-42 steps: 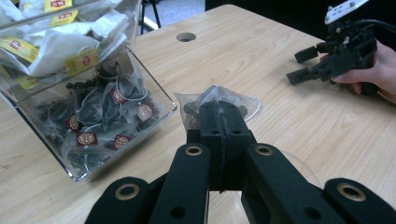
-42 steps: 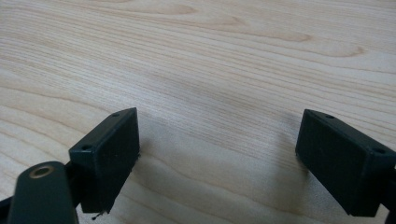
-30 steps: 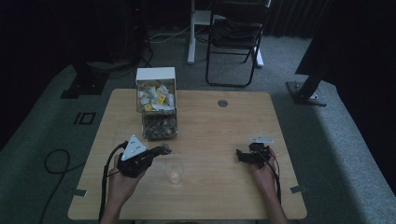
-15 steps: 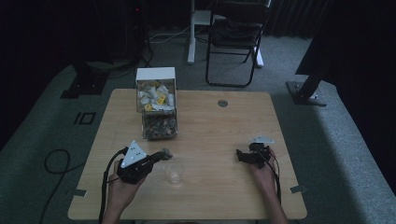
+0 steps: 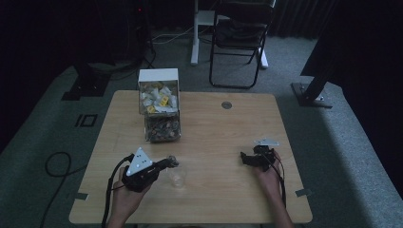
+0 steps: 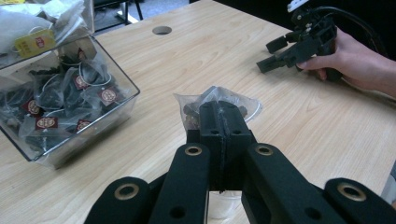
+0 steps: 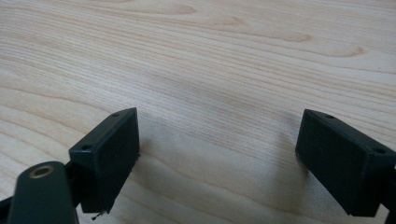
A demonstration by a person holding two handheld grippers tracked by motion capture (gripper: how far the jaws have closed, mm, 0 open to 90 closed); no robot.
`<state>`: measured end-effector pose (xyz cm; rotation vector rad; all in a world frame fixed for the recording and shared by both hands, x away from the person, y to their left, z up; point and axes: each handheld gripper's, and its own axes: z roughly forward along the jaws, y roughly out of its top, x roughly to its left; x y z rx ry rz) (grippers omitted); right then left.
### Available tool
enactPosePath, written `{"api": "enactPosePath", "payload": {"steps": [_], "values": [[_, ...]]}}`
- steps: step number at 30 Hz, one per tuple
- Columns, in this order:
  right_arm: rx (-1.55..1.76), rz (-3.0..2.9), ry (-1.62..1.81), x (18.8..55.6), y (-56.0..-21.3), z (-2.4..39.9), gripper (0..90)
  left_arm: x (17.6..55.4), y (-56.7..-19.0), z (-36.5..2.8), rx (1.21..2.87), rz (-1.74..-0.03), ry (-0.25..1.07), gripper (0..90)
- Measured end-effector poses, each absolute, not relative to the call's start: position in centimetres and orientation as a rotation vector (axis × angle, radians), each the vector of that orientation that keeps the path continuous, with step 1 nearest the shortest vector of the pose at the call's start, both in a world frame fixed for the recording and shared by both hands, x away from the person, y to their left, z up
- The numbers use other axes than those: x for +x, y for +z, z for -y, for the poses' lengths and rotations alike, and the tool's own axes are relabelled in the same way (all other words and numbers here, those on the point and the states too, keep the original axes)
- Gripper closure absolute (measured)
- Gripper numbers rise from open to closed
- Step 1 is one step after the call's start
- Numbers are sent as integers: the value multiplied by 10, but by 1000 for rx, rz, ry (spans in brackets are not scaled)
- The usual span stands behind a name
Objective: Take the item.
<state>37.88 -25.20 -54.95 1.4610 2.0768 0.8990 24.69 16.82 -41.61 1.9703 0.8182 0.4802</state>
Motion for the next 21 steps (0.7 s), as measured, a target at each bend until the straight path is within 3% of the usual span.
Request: {"api": "enactPosePath", "payload": {"steps": [21], "values": [[1461, -2077, 899, 379, -550, 252, 133, 246, -433, -153, 2017, -805, 430, 900]]}}
